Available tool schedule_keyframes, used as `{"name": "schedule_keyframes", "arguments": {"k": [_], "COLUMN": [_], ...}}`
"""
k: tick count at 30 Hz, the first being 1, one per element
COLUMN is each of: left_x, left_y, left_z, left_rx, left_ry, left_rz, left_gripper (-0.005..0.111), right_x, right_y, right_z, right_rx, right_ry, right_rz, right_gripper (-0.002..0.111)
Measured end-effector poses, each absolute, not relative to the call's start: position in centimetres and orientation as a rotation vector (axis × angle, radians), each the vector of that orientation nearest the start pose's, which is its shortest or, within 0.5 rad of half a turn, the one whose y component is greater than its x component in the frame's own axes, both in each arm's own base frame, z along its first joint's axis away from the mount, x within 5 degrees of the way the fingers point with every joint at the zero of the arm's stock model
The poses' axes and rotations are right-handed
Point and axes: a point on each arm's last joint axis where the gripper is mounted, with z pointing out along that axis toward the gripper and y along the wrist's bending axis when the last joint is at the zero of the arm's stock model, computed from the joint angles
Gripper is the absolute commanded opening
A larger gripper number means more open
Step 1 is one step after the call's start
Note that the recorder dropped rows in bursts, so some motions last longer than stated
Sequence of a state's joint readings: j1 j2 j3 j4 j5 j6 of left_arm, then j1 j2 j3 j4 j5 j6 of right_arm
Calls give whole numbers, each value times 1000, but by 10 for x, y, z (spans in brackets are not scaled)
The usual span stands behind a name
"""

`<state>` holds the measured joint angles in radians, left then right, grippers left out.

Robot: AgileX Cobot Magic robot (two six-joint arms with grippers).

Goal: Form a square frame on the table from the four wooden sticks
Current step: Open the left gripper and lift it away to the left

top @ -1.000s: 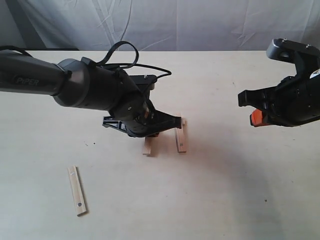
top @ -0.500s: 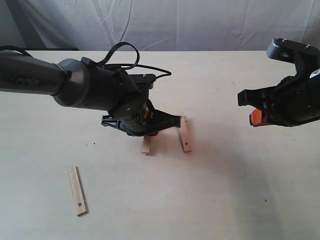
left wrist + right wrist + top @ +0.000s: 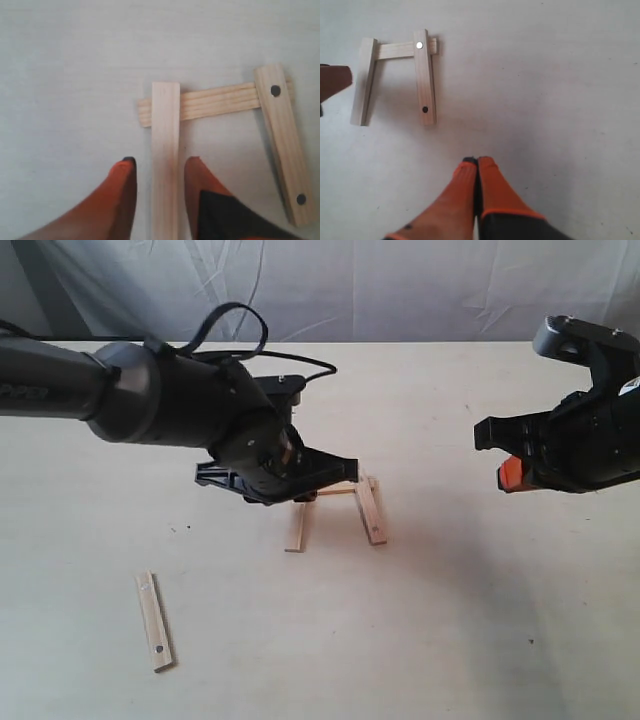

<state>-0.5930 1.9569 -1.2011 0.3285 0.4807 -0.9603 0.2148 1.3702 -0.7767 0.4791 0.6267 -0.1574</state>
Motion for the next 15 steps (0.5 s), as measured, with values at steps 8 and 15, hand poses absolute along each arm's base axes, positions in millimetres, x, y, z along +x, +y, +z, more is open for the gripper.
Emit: {"name": "schedule_keyframes", "arguments": {"k": [8, 15], "left_x": [335, 332], "left_y": [-146, -106], "left_z": [209, 246], "left_rx": [-141, -7], "left_ry": [2642, 2641], "left_rz": [68, 53], "left_gripper": [0, 0], "right_x": [240, 231], "right_y": [78, 108], "right_z": [227, 234], "right_rx": [-81, -246], "right_ry": [2697, 2702], "right_rz": [515, 571], "right_gripper": [0, 0]}}
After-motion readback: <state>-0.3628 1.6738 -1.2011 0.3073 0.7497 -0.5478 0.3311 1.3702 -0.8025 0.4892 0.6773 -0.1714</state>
